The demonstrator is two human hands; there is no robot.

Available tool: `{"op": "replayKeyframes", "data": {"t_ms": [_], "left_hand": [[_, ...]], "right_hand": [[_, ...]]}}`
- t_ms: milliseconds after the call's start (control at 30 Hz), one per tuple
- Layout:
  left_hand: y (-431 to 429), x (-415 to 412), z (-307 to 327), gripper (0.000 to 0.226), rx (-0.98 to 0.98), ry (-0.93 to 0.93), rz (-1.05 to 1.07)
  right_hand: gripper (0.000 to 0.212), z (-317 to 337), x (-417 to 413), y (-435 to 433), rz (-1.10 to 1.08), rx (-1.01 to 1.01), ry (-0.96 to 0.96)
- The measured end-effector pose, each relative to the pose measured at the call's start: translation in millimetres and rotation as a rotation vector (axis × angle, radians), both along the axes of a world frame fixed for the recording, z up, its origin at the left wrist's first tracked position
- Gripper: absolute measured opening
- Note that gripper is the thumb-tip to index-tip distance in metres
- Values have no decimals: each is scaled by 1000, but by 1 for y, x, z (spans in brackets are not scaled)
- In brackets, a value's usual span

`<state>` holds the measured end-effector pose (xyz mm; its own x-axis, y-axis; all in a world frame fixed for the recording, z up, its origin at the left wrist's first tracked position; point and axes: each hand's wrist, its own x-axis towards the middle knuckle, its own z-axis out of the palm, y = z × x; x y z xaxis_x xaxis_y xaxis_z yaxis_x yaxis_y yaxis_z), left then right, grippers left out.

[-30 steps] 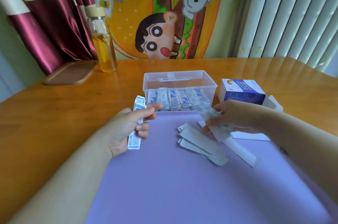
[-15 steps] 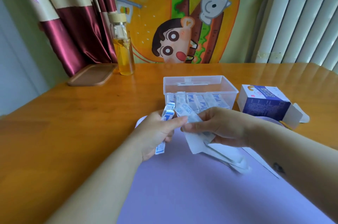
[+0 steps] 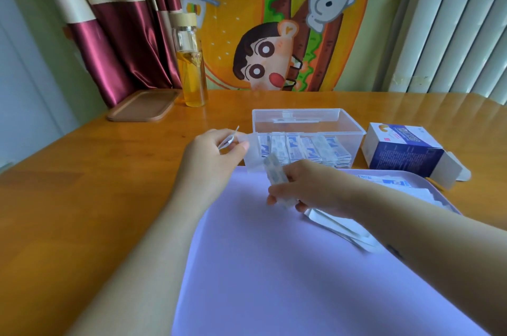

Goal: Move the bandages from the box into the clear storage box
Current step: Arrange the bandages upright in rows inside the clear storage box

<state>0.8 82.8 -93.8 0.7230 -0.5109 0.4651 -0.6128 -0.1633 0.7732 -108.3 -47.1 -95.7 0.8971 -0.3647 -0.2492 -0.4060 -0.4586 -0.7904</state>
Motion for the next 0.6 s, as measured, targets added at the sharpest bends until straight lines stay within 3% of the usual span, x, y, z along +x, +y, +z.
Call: {"op": "replayKeyframes", "data": {"t_ms": [67,167,267,367,433,600], "left_hand": [[-2,0,-4,18,20,-82,-4],[-4,0,-7,14,49,-174,15],[-3,-3,-7,12,143,-216,-67],[3,-5,-7,17,536,-160,-293],[9,-3,-8,31,736,-93,-382],[13,5,-7,28,543,21,-320]], "right_hand": [[18,-2,1,-1,6,-59,22],[56,-3,-3,-7,12,-174,69],[41,7,-11,-17,47,-271,36],[26,22,-21,-39,-8,-406,-24],[29,27,-30,-50,46,-567,66],[77,18,-46,-39,226,-779,463]]}}
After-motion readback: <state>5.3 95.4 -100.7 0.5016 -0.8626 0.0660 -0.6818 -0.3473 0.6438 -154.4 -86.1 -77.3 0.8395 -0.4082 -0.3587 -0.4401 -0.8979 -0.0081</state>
